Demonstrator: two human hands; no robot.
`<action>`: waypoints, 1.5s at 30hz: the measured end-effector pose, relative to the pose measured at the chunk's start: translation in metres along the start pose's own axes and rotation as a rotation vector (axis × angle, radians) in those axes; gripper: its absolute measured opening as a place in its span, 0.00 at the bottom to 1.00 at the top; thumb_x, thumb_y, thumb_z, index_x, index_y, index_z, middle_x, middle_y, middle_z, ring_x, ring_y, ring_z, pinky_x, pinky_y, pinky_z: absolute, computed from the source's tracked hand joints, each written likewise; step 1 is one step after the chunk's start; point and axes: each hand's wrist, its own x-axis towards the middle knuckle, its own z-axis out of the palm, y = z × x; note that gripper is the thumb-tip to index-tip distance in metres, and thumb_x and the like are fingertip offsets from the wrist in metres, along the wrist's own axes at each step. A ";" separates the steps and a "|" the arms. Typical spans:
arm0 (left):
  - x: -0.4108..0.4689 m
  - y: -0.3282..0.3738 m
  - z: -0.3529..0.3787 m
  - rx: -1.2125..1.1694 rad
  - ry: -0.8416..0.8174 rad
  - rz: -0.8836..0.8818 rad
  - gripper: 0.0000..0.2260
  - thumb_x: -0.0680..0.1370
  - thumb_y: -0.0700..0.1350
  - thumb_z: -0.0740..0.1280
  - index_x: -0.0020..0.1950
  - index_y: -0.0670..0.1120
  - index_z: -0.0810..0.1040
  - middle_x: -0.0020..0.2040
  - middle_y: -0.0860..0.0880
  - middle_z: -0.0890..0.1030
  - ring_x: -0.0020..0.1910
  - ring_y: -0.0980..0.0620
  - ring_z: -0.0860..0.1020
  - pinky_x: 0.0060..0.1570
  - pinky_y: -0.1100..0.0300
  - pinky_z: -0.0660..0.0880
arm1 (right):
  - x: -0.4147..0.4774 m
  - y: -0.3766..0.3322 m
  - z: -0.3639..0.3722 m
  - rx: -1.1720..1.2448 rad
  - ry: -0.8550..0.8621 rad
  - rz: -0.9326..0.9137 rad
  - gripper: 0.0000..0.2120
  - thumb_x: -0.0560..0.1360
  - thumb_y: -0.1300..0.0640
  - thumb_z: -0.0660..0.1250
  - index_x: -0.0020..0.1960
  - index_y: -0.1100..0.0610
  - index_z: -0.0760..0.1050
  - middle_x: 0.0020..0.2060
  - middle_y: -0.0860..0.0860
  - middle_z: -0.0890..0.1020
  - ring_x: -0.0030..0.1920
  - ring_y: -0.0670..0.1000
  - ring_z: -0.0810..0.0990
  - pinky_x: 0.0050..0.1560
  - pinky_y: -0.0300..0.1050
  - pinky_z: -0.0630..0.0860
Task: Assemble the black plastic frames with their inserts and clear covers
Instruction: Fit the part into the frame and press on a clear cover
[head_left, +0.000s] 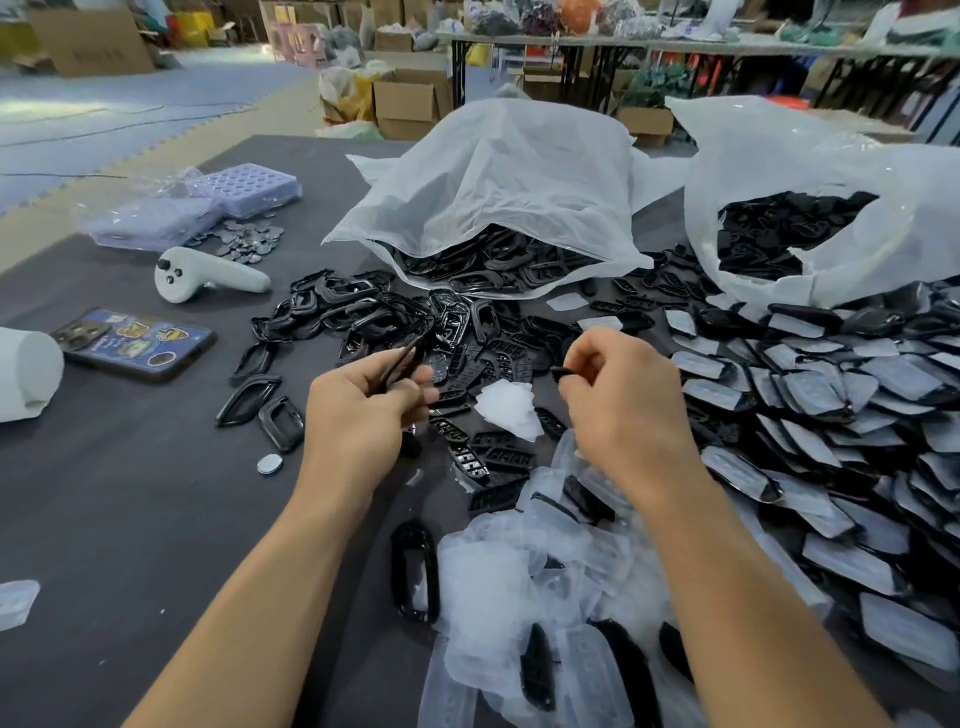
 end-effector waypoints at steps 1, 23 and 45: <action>-0.004 0.003 0.004 -0.053 -0.021 -0.039 0.13 0.81 0.32 0.66 0.51 0.49 0.85 0.44 0.49 0.89 0.36 0.51 0.86 0.32 0.60 0.81 | -0.010 -0.001 -0.003 0.248 -0.003 0.038 0.11 0.76 0.65 0.69 0.43 0.50 0.76 0.32 0.48 0.82 0.33 0.46 0.81 0.34 0.43 0.79; -0.046 0.030 0.022 0.234 -0.678 -0.065 0.07 0.71 0.43 0.71 0.34 0.43 0.84 0.30 0.41 0.80 0.24 0.49 0.71 0.26 0.63 0.65 | -0.047 0.003 -0.007 1.028 -0.237 0.157 0.12 0.72 0.72 0.71 0.42 0.56 0.85 0.28 0.57 0.78 0.23 0.48 0.68 0.22 0.36 0.65; -0.044 0.015 0.041 0.100 -0.057 -0.046 0.19 0.71 0.36 0.73 0.50 0.61 0.87 0.41 0.55 0.88 0.40 0.49 0.84 0.48 0.47 0.81 | -0.053 0.001 0.002 1.003 -0.057 0.148 0.08 0.73 0.65 0.67 0.44 0.53 0.77 0.33 0.59 0.84 0.29 0.53 0.79 0.28 0.42 0.73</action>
